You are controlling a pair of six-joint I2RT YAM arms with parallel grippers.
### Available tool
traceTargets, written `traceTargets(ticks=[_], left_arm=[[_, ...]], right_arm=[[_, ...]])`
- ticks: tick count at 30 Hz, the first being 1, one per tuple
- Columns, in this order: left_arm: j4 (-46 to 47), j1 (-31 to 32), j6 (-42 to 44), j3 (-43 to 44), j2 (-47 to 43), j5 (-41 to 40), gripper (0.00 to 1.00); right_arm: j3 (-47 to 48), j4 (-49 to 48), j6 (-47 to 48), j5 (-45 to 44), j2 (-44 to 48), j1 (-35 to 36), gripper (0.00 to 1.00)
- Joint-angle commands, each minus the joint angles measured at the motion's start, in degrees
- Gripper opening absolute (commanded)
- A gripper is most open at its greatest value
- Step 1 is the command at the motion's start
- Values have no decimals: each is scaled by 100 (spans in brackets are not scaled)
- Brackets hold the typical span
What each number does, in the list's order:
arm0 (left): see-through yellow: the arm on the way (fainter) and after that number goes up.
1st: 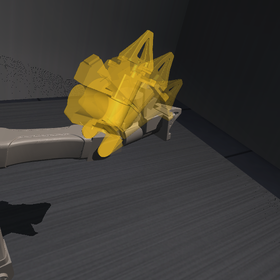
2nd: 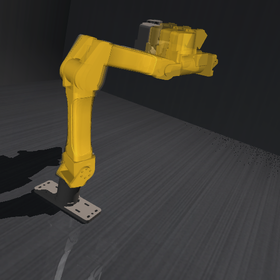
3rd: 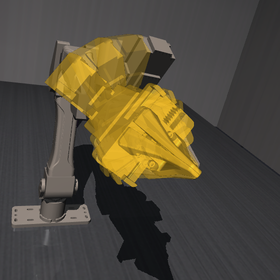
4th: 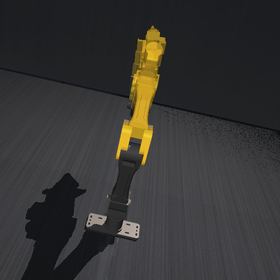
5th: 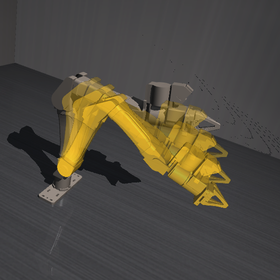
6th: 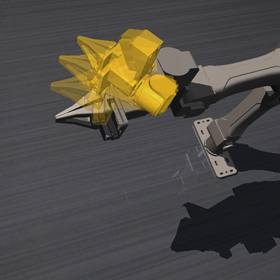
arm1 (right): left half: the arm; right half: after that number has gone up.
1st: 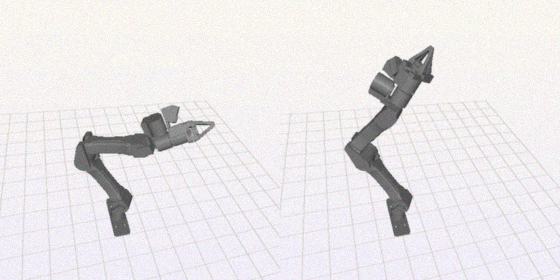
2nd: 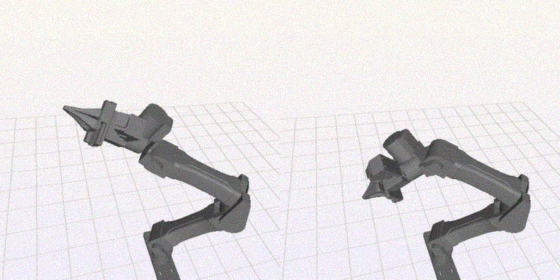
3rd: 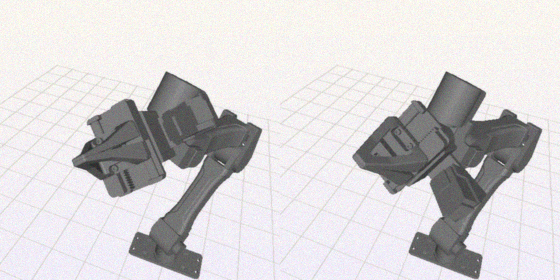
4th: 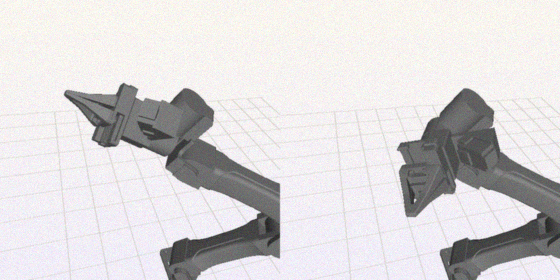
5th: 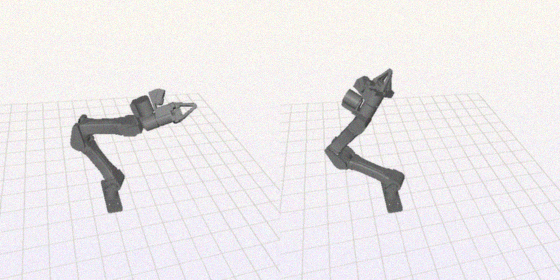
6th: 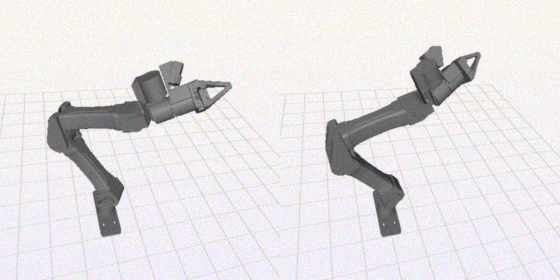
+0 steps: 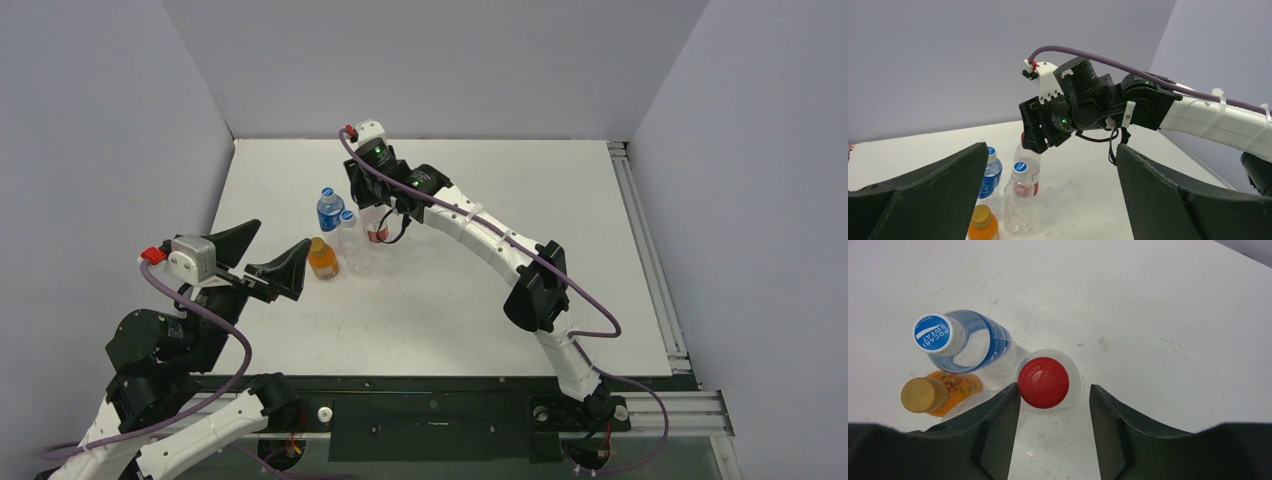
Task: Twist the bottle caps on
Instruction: Place the plastic bottle at the center of the board, then reset both arms
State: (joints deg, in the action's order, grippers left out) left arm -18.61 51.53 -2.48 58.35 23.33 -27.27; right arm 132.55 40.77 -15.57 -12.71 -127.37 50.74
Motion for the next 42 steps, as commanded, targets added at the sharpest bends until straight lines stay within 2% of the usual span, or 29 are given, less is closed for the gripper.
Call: traceTargets(ticks=[1, 20, 29, 36, 42], left_arm=[[125, -20, 33, 35, 50, -28, 97], [145, -20, 11, -4, 62, -31, 97], [206, -20, -73, -28, 143, -14, 96], [255, -18, -250, 52, 416, 129, 97], [-41, -18, -701, 471, 1203, 158, 96]], right_arm=[[205, -215, -5, -77, -38, 52, 50], [210, -360, -99, 114, 29, 94, 52], [241, -430, -171, 136, 321, 94, 70], [86, -402, -243, 9, 1064, 42, 76], [-1257, -602, -611, -101, 2398, -258, 77]])
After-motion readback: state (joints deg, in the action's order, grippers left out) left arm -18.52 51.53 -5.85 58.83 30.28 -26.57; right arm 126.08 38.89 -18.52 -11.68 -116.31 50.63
